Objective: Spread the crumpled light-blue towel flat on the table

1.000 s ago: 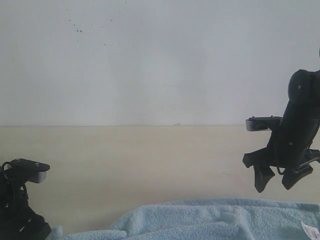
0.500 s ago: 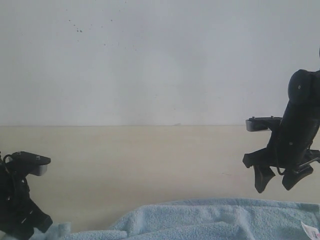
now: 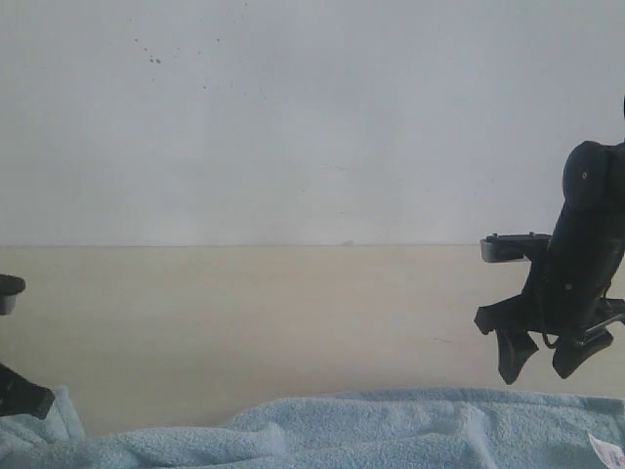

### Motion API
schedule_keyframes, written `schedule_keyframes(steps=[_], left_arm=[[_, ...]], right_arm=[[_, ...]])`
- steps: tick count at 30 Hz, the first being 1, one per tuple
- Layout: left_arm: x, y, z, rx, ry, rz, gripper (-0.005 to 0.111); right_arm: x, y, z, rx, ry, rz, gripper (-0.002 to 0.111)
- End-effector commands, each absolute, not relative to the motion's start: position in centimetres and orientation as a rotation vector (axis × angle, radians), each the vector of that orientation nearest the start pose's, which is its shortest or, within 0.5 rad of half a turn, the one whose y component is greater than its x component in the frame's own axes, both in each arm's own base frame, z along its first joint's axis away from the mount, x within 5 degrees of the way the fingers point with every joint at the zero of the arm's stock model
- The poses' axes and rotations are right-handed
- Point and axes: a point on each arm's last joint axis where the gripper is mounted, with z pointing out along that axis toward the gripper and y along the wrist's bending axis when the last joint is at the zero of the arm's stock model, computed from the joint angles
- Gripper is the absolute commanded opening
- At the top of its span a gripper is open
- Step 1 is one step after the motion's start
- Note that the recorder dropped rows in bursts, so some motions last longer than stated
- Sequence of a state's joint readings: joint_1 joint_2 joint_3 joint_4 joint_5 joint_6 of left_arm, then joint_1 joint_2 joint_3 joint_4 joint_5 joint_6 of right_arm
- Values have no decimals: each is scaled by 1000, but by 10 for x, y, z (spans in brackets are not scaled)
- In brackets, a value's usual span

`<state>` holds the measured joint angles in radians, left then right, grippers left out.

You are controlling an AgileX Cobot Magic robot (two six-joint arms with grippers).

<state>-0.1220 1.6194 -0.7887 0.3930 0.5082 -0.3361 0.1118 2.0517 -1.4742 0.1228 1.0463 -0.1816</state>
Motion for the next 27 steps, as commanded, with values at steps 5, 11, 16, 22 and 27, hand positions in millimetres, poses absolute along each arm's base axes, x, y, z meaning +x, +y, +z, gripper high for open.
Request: schedule_keyframes(steps=[5,11,16,22,27], left_arm=[[268,0,149,-98,2722,240,4],[272,-7,147,-69,2614,107,4],[276,-11,148,-59,2573,59,4],[277,-11,149,-55,2562,48,4],[278,-12,150,-51,2549,35,4]], right_arm=[[387,52,150,-353,3082,163,65],[388,49,150,-466,3058,113,65],[384,26,142,-366,3093,-213,65],[378,-6,129,-223,3103,-211,65],[380,-22,128,-106,3067,-34,65]])
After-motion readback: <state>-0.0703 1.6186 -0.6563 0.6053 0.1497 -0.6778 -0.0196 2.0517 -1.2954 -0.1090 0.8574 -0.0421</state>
